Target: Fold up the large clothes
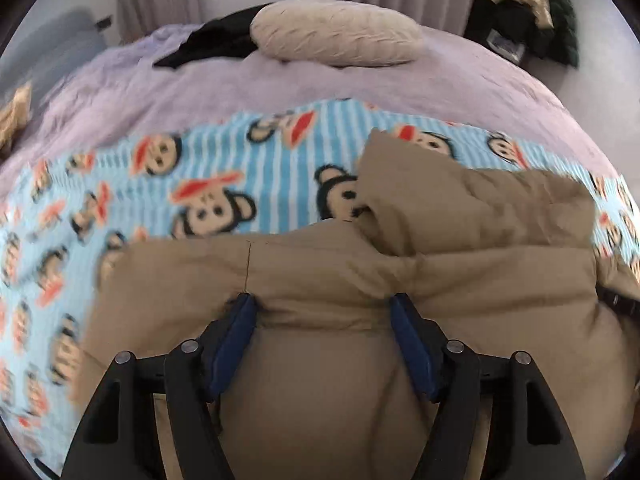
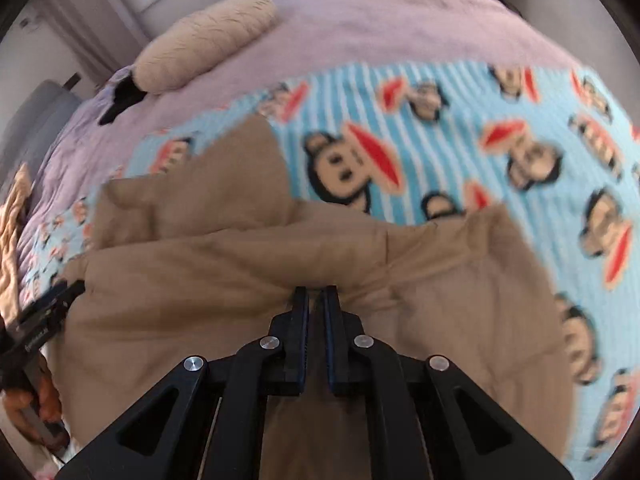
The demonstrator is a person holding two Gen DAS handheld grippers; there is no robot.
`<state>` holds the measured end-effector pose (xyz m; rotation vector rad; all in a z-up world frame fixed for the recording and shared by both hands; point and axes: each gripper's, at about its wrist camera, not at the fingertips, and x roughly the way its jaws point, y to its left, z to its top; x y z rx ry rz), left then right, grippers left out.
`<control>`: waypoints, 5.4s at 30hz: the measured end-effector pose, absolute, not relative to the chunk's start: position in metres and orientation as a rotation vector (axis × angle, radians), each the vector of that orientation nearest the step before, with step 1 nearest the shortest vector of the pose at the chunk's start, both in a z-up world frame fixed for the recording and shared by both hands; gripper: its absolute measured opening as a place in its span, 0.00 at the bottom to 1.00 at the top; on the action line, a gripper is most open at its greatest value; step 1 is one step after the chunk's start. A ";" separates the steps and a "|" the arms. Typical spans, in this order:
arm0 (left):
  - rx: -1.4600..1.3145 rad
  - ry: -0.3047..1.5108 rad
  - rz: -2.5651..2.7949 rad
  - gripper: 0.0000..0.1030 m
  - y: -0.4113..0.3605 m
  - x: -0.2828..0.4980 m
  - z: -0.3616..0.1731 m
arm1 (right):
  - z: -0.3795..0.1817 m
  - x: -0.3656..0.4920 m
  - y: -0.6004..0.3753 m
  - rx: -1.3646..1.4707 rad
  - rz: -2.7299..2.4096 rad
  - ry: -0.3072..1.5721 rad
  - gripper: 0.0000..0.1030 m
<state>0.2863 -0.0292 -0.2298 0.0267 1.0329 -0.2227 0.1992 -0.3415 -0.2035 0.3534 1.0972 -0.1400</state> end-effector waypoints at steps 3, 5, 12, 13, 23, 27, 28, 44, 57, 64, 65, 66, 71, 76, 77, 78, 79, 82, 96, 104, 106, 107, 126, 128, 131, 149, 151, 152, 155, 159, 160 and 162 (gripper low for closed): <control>0.009 1.029 -0.215 0.74 -0.031 0.297 -0.236 | -0.217 0.206 -0.349 0.400 -0.148 1.068 0.06; 0.013 1.040 -0.216 0.74 -0.033 0.297 -0.236 | -0.220 0.209 -0.349 0.388 -0.148 1.068 0.06; 0.043 1.098 -0.167 0.74 -0.021 0.293 -0.212 | -0.201 0.207 -0.348 0.416 -0.162 1.131 0.08; 0.051 1.102 -0.159 0.74 -0.019 0.291 -0.209 | -0.195 0.202 -0.347 0.421 -0.159 1.130 0.08; 0.047 1.177 -0.100 0.74 0.005 0.256 -0.181 | -0.154 0.143 -0.337 0.511 -0.170 1.108 0.21; 0.062 1.191 -0.106 0.74 0.010 0.236 -0.173 | -0.145 0.117 -0.328 0.542 -0.177 1.109 0.32; 0.062 1.195 -0.107 0.74 0.011 0.232 -0.172 | -0.144 0.109 -0.325 0.549 -0.180 1.111 0.36; 0.019 1.275 -0.129 0.96 0.048 0.139 -0.162 | -0.143 -0.002 -0.289 0.663 -0.227 1.188 0.56; -0.025 1.399 -0.158 1.00 0.050 0.074 -0.196 | -0.164 -0.039 -0.282 0.726 -0.205 1.257 0.69; -0.016 1.409 -0.147 1.00 0.047 0.078 -0.204 | -0.182 -0.037 -0.291 0.817 -0.168 1.237 0.84; -0.016 1.407 -0.149 1.00 0.047 0.080 -0.206 | -0.186 -0.037 -0.291 0.830 -0.164 1.239 0.84; -0.013 1.403 -0.149 1.00 0.046 0.081 -0.208 | -0.189 -0.036 -0.292 0.843 -0.159 1.239 0.84; -0.006 1.401 -0.141 1.00 0.047 0.083 -0.219 | -0.207 -0.035 -0.299 0.871 -0.149 1.215 0.85; -0.011 1.400 -0.128 1.00 0.050 0.083 -0.225 | -0.213 -0.037 -0.306 0.926 -0.157 1.172 0.85; -0.014 1.398 -0.125 1.00 0.050 0.084 -0.226 | -0.213 -0.038 -0.309 0.940 -0.162 1.157 0.85; -0.018 1.397 -0.123 1.00 0.051 0.085 -0.225 | -0.213 -0.038 -0.311 0.952 -0.166 1.146 0.85; -0.020 1.394 -0.122 1.00 0.051 0.086 -0.225 | -0.213 -0.038 -0.314 0.971 -0.171 1.133 0.85; -0.031 1.383 -0.122 1.00 0.054 0.090 -0.224 | -0.216 -0.037 -0.325 1.038 -0.194 1.097 0.85; -0.526 1.364 -0.202 1.00 0.133 0.138 -0.242 | -0.246 -0.024 -0.376 1.302 -0.229 0.950 0.85; -0.624 1.363 -0.273 1.00 0.142 0.154 -0.270 | -0.242 0.008 -0.375 1.384 -0.087 0.864 1.00; -0.664 1.346 -0.281 1.00 0.141 0.161 -0.277 | -0.245 0.012 -0.375 1.378 -0.067 0.887 1.00; -0.682 1.334 -0.281 1.00 0.140 0.165 -0.280 | -0.248 0.012 -0.378 1.375 -0.061 0.902 1.00; -0.616 1.144 -0.322 0.17 0.103 0.167 -0.208 | -0.250 0.011 -0.392 1.368 -0.013 0.921 0.23; -0.606 1.125 -0.341 0.17 0.103 0.155 -0.195 | -0.239 0.006 -0.394 1.352 0.024 0.913 0.22; -0.591 1.127 -0.357 0.17 0.102 0.135 -0.184 | -0.227 -0.006 -0.393 1.321 0.052 0.918 0.22; -0.426 1.373 -0.367 0.42 0.170 -0.010 -0.237 | -0.260 -0.156 -0.337 1.323 -0.109 1.044 0.39; -0.388 1.372 -0.334 0.50 0.174 -0.010 -0.233 | -0.260 -0.151 -0.338 1.285 -0.174 1.076 0.56; -0.373 1.376 -0.339 0.50 0.179 -0.015 -0.228 | -0.256 -0.151 -0.337 1.274 -0.199 1.081 0.57; -0.317 1.380 -0.332 0.50 0.201 -0.029 -0.215 | -0.241 -0.158 -0.331 1.235 -0.230 1.103 0.58; -0.309 1.336 -0.296 0.50 0.246 -0.033 -0.191 | -0.221 -0.179 -0.313 1.195 -0.172 1.152 0.58; -0.325 1.327 -0.305 0.52 0.254 -0.031 -0.189 | -0.217 -0.182 -0.305 1.182 -0.131 1.170 0.55; -0.387 1.323 -0.361 0.77 0.266 -0.020 -0.192 | -0.211 -0.178 -0.289 1.156 -0.028 1.210 0.52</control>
